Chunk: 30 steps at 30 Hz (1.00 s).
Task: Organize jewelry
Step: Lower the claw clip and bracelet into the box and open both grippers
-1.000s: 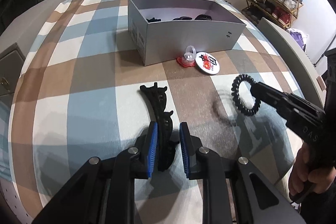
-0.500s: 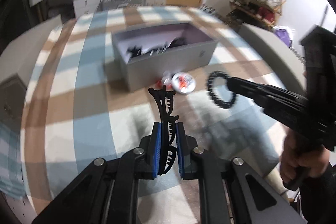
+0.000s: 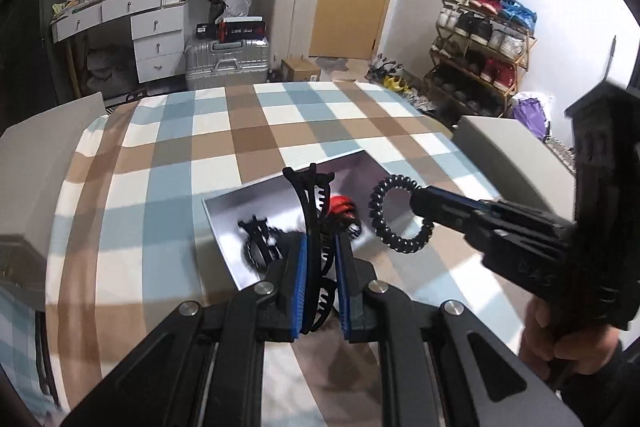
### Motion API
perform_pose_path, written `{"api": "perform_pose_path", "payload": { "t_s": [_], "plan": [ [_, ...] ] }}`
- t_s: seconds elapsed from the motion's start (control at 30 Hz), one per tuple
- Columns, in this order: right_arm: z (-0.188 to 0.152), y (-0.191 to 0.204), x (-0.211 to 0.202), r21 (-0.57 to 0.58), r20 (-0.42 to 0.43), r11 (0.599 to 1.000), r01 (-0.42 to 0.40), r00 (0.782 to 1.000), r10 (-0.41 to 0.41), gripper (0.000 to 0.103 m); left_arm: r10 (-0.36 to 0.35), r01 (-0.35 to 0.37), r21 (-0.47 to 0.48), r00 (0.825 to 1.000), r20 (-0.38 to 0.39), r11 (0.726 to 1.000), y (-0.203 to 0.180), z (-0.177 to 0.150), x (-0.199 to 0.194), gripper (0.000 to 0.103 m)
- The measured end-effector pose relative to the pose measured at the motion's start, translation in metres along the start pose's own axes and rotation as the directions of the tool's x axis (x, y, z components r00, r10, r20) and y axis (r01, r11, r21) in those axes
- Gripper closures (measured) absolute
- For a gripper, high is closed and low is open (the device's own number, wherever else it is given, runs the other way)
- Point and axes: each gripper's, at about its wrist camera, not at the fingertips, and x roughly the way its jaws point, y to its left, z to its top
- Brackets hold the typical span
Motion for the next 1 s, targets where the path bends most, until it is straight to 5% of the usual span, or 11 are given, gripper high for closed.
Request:
{"api": "perform_pose_path", "payload": {
  "t_s": [0.3, 0.77, 0.87, 1.0],
  "plan": [
    [0.015, -0.009, 0.042, 0.010, -0.055, 0.999, 0.034, 0.998, -0.033, 0.094, -0.080, 0.076, -0.098, 0.996, -0.032, 0.992, 0.020, 0.006, 0.022, 0.094],
    [0.014, -0.004, 0.054, 0.008, -0.060, 1.000, 0.020, 0.998, -0.019, 0.092, -0.051, 0.045, -0.086, 0.996, -0.077, 0.995, 0.017, 0.009, 0.035, 0.093],
    [0.014, -0.005, 0.046, 0.015, -0.037, 1.000, 0.018, 0.999, -0.017, 0.092, -0.035, 0.027, -0.070, 0.994, -0.104, 0.997, 0.015, 0.009, 0.037, 0.083],
    [0.010, -0.006, 0.030, 0.026, -0.014, 0.999, 0.024, 1.000, -0.024, 0.091, -0.030, 0.026, -0.072, 0.998, -0.053, 0.997, 0.015, 0.006, 0.023, 0.054]
  ]
}}
